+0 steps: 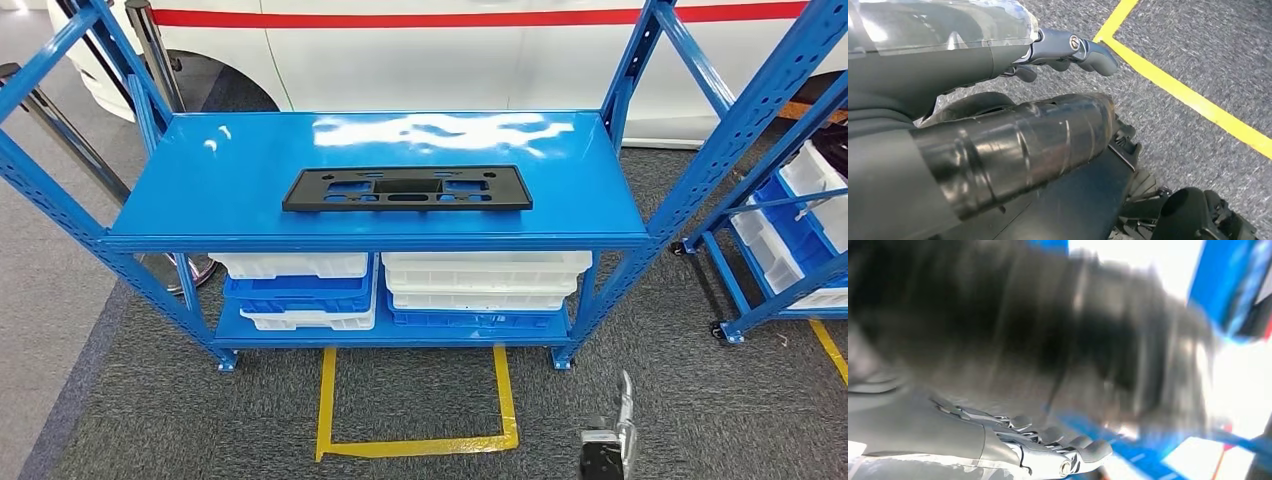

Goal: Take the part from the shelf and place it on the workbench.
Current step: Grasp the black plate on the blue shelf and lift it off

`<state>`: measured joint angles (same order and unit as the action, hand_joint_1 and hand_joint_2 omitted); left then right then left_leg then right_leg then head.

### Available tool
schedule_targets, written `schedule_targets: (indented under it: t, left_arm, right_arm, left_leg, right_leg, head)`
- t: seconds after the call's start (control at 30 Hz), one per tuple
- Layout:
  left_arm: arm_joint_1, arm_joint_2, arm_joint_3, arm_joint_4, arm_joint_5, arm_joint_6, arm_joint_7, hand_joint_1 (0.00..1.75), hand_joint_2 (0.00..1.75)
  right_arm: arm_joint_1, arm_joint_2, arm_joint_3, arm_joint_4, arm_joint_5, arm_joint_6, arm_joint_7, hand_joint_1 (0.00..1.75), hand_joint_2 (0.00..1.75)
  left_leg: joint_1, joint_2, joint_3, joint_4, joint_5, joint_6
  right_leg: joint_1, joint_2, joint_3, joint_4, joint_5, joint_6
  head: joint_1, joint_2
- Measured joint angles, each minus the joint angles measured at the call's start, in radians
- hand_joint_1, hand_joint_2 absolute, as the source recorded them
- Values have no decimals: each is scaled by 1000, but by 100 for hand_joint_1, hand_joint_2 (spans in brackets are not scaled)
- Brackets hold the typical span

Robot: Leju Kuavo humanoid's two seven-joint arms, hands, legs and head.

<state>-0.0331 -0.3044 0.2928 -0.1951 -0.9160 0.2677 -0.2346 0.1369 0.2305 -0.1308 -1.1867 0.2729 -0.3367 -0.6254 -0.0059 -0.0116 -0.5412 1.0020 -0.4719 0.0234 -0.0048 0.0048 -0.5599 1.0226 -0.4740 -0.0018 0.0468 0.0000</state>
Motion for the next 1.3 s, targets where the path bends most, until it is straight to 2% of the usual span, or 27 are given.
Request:
schedule_targets:
  t: [0.13, 0.23, 0.3, 0.37, 0.43, 0.47, 0.5, 0.53, 0.6, 0.63, 0.67, 0.77, 0.83, 0.87, 0.93, 0.97, 1.0, 1.03, 1.1, 1.13, 1.17, 1.23, 1.3]
  left_arm:
    - [-2, 1, -28, 0, -2, -19, 1, 0, 0]
    - [-3, 2, -40, 0, -6, -32, 2, 0, 0]
    - [-4, 2, -46, 0, -10, -36, 2, 0, 0]
    - [-4, 2, -52, 0, -15, -38, 1, 0, 0]
    - [-5, 2, -58, 0, -19, -41, 1, 0, 0]
    - [-5, 2, -60, 0, -19, -42, 1, 0, 0]
    - [-6, 2, -62, 0, -20, -44, 1, 0, 0]
    - [-6, 2, -63, 0, -21, -46, 1, 0, 0]
    - [-8, 2, -64, 0, -25, -51, 3, 0, 0]
    - [-9, 2, -64, 0, -27, -53, 3, 0, 0]
    - [-10, 3, -65, 0, -30, -55, 4, 0, 0]
    - [-12, 3, -68, 0, -37, -59, 5, 0, 0]
    - [-13, 3, -70, 0, -38, -61, 5, 0, 0]
    - [-13, 3, -72, 0, -39, -62, 5, 0, 0]
    - [-13, 3, -74, 0, -39, -64, 7, 0, 0]
    - [-13, 3, -74, 0, -39, -65, 8, 0, 0]
    - [-13, 3, -74, 0, -39, -65, 9, 0, 0]
    - [-13, 3, -74, 0, -40, -65, 10, 0, 0]
    - [-13, 3, -74, 0, -42, -63, 12, 0, 0]
    - [-13, 4, -74, 0, -43, -62, 13, 0, 0]
    - [-13, 4, -74, 0, -44, -62, 14, 0, 0]
    - [-13, 4, -74, 0, -46, -61, 15, 0, 0]
    - [-13, 3, -74, 0, -47, -62, 16, 0, 0]
  right_arm:
    - [34, -44, 181, -79, -33, -57, 3, 0, 175]
    - [49, -69, 278, -119, -42, -100, 3, 0, 175]
    - [57, -85, 327, -144, -41, -122, 3, 0, 175]
    - [63, -104, 372, -165, -37, -145, 6, 0, 175]
    - [70, -124, 408, -179, -33, -161, 10, 0, 175]
    - [74, -132, 421, -183, -32, -165, 12, 0, 175]
    - [77, -140, 432, -187, -31, -169, 14, 0, 175]
    - [80, -148, 443, -191, -30, -176, 17, 0, 175]
    - [81, -162, 467, -200, -22, -199, 26, 0, 175]
    - [81, -169, 481, -205, -15, -216, 31, 0, 175]
    - [82, -176, 496, -210, -7, -233, 36, 0, 175]
    - [85, -194, 535, -225, 7, -269, 48, 0, 175]
    - [86, -202, 552, -236, 11, -281, 52, 0, 175]
    - [87, -205, 559, -240, 12, -286, 55, 0, 175]
    - [89, -212, 572, -246, 13, -297, 61, 0, 175]
    - [91, -217, 578, -247, 13, -305, 65, 0, 175]
    - [92, -222, 584, -249, 12, -313, 69, 0, 175]
    - [93, -227, 592, -251, 11, -323, 74, 0, 175]
    - [94, -237, 608, -259, 7, -342, 83, 0, 175]
    - [94, -241, 616, -263, 5, -348, 87, 0, 175]
    - [94, -245, 624, -266, 4, -352, 90, 0, 175]
    - [95, -253, 636, -270, 3, -356, 93, 0, 175]
    - [95, -260, 645, -275, 3, -357, 95, 0, 175]
  left_leg:
    - [-1, -1, 0, 3, -1, 2]
    - [-6, -2, -4, 6, -4, 15]
    - [0, -2, 6, -14, 5, 23]
    - [8, -1, 17, -31, 15, 29]
    - [7, -1, 18, -33, 15, 31]
    - [8, -1, 18, -31, 14, 30]
    - [9, -3, 19, -29, 11, 27]
    - [11, -5, 20, -25, 7, 23]
    - [15, -8, 22, -13, -6, 12]
    - [15, -10, 20, -4, -14, 4]
    - [14, -11, 19, 2, -21, -3]
    - [14, -12, 20, 5, -29, -21]
    - [17, -7, 12, 35, -49, -30]
    - [18, -3, -8, 78, -73, -34]
    - [18, 1, -80, 213, -133, -38]
    - [18, 2, -117, 272, -150, -38]
    - [18, 3, -139, 300, -147, -37]
    - [18, 3, -143, 291, -123, -33]
    - [16, 4, -99, 169, -38, -21]
    - [13, 5, -71, 104, -8, -14]
    - [10, 6, -51, 56, 9, -9]
    - [4, 6, -40, 30, 9, -3]
    - [7, 4, -34, 20, 13, 3]
  right_leg:
    - [-2, -1, 0, -2, 1, 1]
    - [-8, -2, 2, -8, 3, 11]
    - [-7, -3, 2, -1, -3, 18]
    - [-8, -3, -27, 66, -45, 24]
    - [-12, -3, -91, 191, -104, 31]
    - [-15, -3, -118, 240, -117, 35]
    - [-18, -4, -131, 257, -110, 38]
    - [-22, -4, -124, 234, -83, 42]
    - [-28, -3, -68, 110, -14, 47]
    - [-27, 0, -44, 57, 5, 44]
    - [-27, 2, -30, 27, 11, 39]
    - [-21, 5, -26, 21, 3, 11]
    - [-22, 2, -20, 18, 2, -3]
    - [-22, 0, -17, 16, 1, -9]
    - [-19, -4, -14, 16, -3, -16]
    - [-16, -6, -13, 16, -5, -18]
    - [-14, -7, -10, 16, -8, -20]
    - [-12, -7, -7, 17, -11, -20]
    - [-9, -6, 4, 16, -18, -19]
    - [-6, -6, 9, 17, -22, -16]
    - [-5, -6, 12, 17, -26, -11]
    - [-4, -6, 15, 15, -30, 0]
    - [-6, -7, 18, 14, -33, 11]
  head:
    - [0, 0]
    - [0, 0]
    - [0, 0]
    - [1, 0]
    - [1, 0]
    - [1, 0]
    - [1, 0]
    - [1, 0]
    - [1, 0]
    - [1, 0]
    - [1, 0]
    - [0, 0]
    - [0, 0]
    - [-1, 0]
    - [-1, 0]
    - [-1, 0]
    - [-1, 0]
    - [-1, 0]
    - [-1, 0]
    - [-1, 0]
    - [-1, 0]
    - [-1, 0]
    - [0, 0]
